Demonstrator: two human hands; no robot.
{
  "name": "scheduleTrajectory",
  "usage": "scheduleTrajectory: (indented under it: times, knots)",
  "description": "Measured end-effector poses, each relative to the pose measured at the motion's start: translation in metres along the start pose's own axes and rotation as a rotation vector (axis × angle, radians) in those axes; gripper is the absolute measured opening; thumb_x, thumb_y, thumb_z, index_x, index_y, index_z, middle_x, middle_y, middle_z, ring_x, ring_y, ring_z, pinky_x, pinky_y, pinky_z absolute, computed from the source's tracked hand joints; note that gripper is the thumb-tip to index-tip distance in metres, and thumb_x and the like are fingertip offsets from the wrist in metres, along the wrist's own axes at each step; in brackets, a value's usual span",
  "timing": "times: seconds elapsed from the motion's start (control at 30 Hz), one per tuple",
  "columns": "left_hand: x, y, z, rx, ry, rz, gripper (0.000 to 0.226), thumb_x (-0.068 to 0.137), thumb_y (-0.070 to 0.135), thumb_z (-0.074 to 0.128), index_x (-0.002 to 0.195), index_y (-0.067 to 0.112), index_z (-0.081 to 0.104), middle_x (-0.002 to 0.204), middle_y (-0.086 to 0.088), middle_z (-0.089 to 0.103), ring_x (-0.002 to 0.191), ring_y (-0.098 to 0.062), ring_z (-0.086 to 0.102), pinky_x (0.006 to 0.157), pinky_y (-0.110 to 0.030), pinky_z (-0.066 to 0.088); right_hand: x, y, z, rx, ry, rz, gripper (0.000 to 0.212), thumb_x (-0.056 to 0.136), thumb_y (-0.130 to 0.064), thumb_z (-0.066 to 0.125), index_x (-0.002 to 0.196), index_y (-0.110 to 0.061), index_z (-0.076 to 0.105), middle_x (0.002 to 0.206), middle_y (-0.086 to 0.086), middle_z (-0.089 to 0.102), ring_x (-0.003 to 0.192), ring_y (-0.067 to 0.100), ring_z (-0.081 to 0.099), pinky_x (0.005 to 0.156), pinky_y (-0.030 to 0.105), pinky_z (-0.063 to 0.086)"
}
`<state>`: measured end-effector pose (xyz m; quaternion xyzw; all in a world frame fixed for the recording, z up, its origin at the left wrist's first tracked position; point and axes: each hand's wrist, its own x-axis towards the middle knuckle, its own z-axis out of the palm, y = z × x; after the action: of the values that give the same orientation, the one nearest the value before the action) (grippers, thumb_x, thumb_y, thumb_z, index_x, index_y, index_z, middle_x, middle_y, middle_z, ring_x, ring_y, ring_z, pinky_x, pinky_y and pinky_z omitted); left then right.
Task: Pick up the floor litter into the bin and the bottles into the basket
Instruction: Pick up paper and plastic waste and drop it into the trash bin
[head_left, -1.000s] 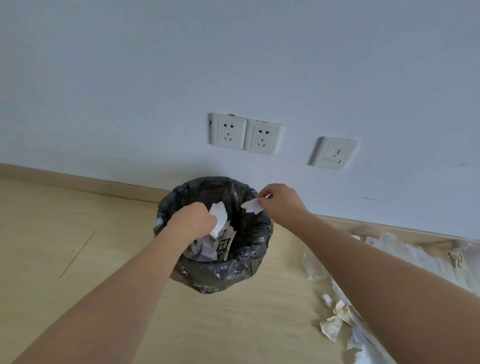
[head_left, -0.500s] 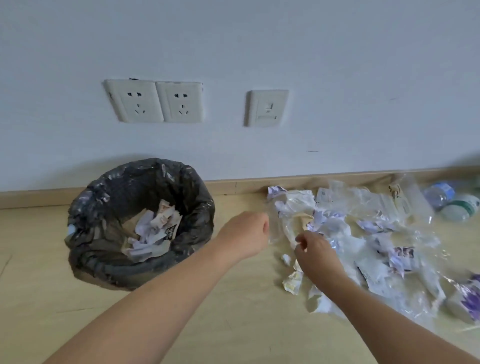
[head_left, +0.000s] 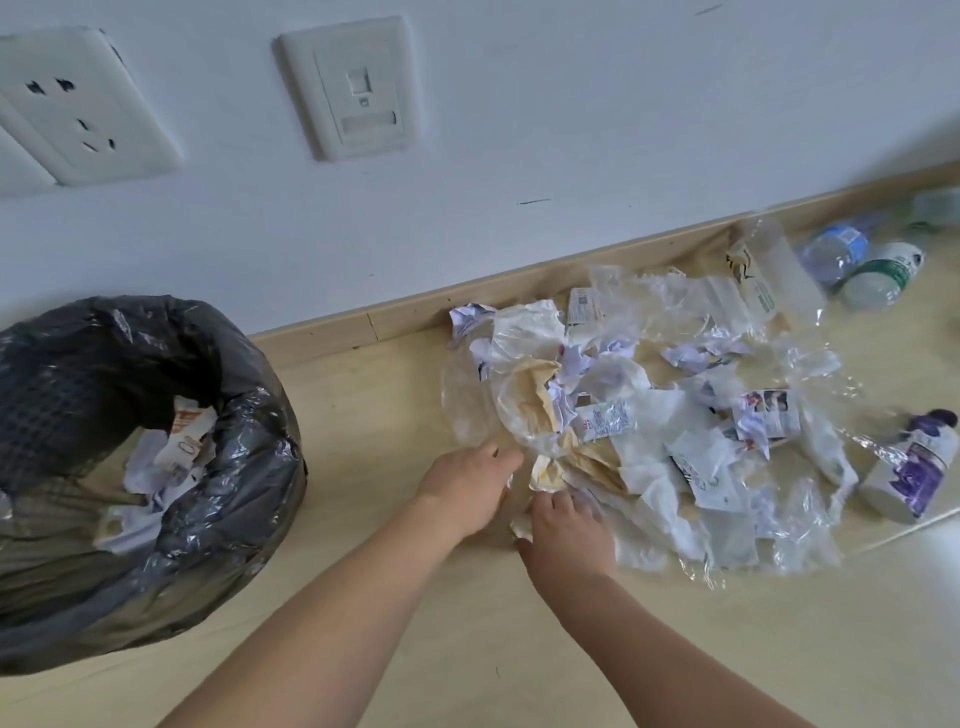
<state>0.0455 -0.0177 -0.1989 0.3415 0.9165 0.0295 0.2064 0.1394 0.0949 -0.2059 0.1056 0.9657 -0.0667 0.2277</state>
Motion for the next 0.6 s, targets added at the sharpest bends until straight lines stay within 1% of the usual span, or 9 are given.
scheduleTrajectory:
  times: [0.1, 0.17, 0.2, 0.27, 0.3, 0.37, 0.43, 0.5, 0.6]
  knots:
    - [-0.004, -0.006, 0.008, 0.014, -0.041, -0.052, 0.02, 0.097, 0.022, 0.044, 0.116, 0.015, 0.045, 0.11, -0.01, 0.06, 0.098, -0.035, 0.062, 0.069, -0.036, 0.041, 0.005, 0.001, 0.004, -0.035, 0.004, -0.016, 0.032, 0.094, -0.025, 0.045, 0.125, -0.016, 0.045, 0.128, 0.002, 0.053, 0.125, 0.024, 0.046, 0.11, 0.037, 0.03]
    - [-0.013, -0.01, 0.012, -0.013, -0.099, -0.105, 0.02, 0.095, 0.021, 0.045, 0.114, 0.014, 0.047, 0.113, -0.01, 0.064, 0.101, -0.035, 0.062, 0.073, -0.037, 0.046, 0.005, 0.004, 0.004, -0.015, 0.002, -0.036, 0.029, 0.094, -0.021, 0.041, 0.121, -0.016, 0.049, 0.124, 0.001, 0.056, 0.121, 0.022, 0.049, 0.108, 0.035, 0.033]
    - [-0.019, -0.012, 0.012, -0.038, -0.124, -0.134, 0.021, 0.094, 0.021, 0.047, 0.113, 0.013, 0.048, 0.114, -0.01, 0.065, 0.103, -0.035, 0.062, 0.076, -0.038, 0.048, 0.004, 0.004, 0.002, 0.03, 0.001, -0.032, 0.027, 0.094, -0.021, 0.04, 0.117, -0.017, 0.052, 0.121, 0.0, 0.058, 0.118, 0.022, 0.05, 0.103, 0.033, 0.036]
    - [-0.031, -0.016, 0.004, -0.102, -0.117, -0.184, 0.021, 0.091, 0.025, 0.049, 0.108, 0.012, 0.05, 0.113, -0.012, 0.064, 0.102, -0.035, 0.062, 0.075, -0.035, 0.046, 0.001, 0.003, -0.007, 0.175, 0.028, 0.002, 0.021, 0.092, -0.023, 0.041, 0.104, -0.016, 0.056, 0.109, -0.001, 0.062, 0.107, 0.022, 0.053, 0.084, 0.031, 0.042]
    - [-0.037, -0.017, -0.005, -0.143, -0.08, -0.204, 0.019, 0.089, 0.027, 0.05, 0.103, 0.014, 0.05, 0.109, -0.012, 0.064, 0.099, -0.035, 0.061, 0.071, -0.034, 0.044, -0.002, 0.002, -0.015, 0.236, 0.067, 0.014, 0.018, 0.092, -0.025, 0.041, 0.097, -0.016, 0.056, 0.101, 0.0, 0.062, 0.099, 0.023, 0.054, 0.074, 0.031, 0.04]
    - [-0.048, -0.017, -0.03, -0.245, 0.031, -0.246, 0.015, 0.087, 0.029, 0.051, 0.094, 0.018, 0.043, 0.099, -0.009, 0.064, 0.089, -0.034, 0.06, 0.065, -0.033, 0.04, -0.006, -0.001, -0.035, 0.323, 0.166, 0.02, 0.014, 0.091, -0.026, 0.044, 0.086, -0.015, 0.052, 0.086, -0.001, 0.058, 0.083, 0.023, 0.054, 0.064, 0.032, 0.039]
    - [-0.059, -0.018, -0.064, -0.352, 0.178, -0.286, 0.016, 0.087, 0.03, 0.051, 0.091, 0.018, 0.042, 0.088, -0.004, 0.062, 0.078, -0.029, 0.058, 0.061, -0.033, 0.042, -0.007, -0.009, -0.063, 0.413, 0.303, 0.002, 0.013, 0.091, -0.027, 0.047, 0.085, -0.016, 0.052, 0.082, -0.003, 0.056, 0.077, 0.021, 0.054, 0.062, 0.033, 0.042]
    - [-0.076, -0.024, -0.103, -0.429, 0.351, -0.316, 0.016, 0.089, 0.032, 0.051, 0.089, 0.018, 0.044, 0.079, 0.0, 0.061, 0.066, -0.022, 0.055, 0.057, -0.032, 0.043, -0.005, -0.023, -0.098, 0.517, 0.431, -0.047, 0.014, 0.094, -0.028, 0.047, 0.086, -0.018, 0.054, 0.082, -0.004, 0.058, 0.074, 0.019, 0.054, 0.061, 0.033, 0.041]
    - [-0.117, -0.05, -0.157, -0.496, 0.618, -0.377, 0.015, 0.093, 0.034, 0.05, 0.09, 0.019, 0.048, 0.072, 0.002, 0.06, 0.058, -0.016, 0.054, 0.052, -0.032, 0.043, 0.0, -0.063, -0.151, 0.641, 0.539, -0.14, 0.02, 0.096, -0.036, 0.045, 0.087, -0.021, 0.054, 0.084, -0.006, 0.06, 0.073, 0.017, 0.054, 0.061, 0.032, 0.039]
